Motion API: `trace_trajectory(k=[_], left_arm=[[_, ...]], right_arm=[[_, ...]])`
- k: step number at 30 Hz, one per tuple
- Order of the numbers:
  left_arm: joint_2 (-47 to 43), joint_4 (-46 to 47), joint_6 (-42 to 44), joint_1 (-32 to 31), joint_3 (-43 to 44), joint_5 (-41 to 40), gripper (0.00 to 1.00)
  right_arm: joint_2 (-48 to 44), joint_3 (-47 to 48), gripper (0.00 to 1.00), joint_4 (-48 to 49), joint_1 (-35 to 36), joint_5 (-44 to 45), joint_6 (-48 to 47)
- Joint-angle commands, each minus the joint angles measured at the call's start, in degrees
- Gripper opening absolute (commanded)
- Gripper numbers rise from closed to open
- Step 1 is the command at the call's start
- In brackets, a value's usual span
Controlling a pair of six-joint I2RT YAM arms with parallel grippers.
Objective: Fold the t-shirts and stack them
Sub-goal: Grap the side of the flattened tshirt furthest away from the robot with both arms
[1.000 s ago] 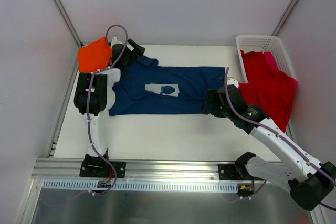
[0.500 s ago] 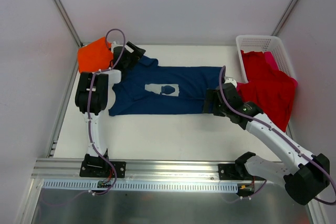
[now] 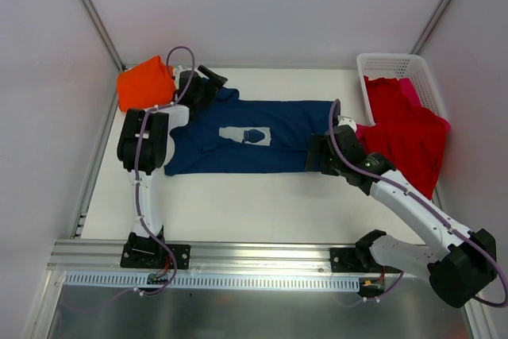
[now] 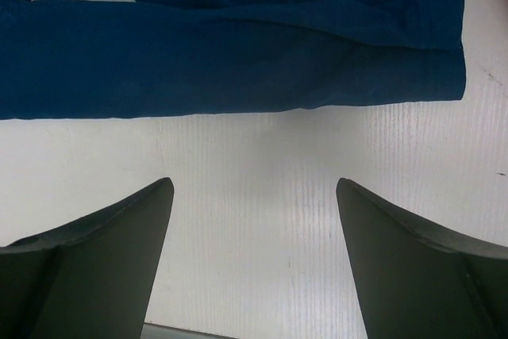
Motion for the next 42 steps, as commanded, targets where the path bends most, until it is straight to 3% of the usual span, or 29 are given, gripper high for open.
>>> trace_trajectory(k=[1, 11, 18, 28, 42], left_arm=[[2.5, 2.8, -1.6, -0.3, 4.9, 2.0, 0.93], [4.4, 1.8, -1.6, -1.2, 7.4, 0.4, 0.92], [-0.8, 2.1, -4.2, -2.8, -0.2, -3.3, 0.90], [-1.9, 0.9, -3.6, -3.6, -1.7, -6.2, 0.89], [2.3, -1.8, -2.1, -3.6, 4.8, -8.7, 0.88]], right_arm=[[-1.2, -0.9, 0.88, 1.3, -0.7, 0.1, -0.5], [-0.6, -1.0, 0.88, 1.2, -2.4, -0.5, -1.4], [1.3, -0.8, 0.88, 1.4, -2.7, -0.6, -1.5], [1.5, -0.8, 0.88, 1.7, -2.8, -1.1, -1.4], [1.9, -1.2, 0.88, 1.8, -3.0, -0.9, -1.8]])
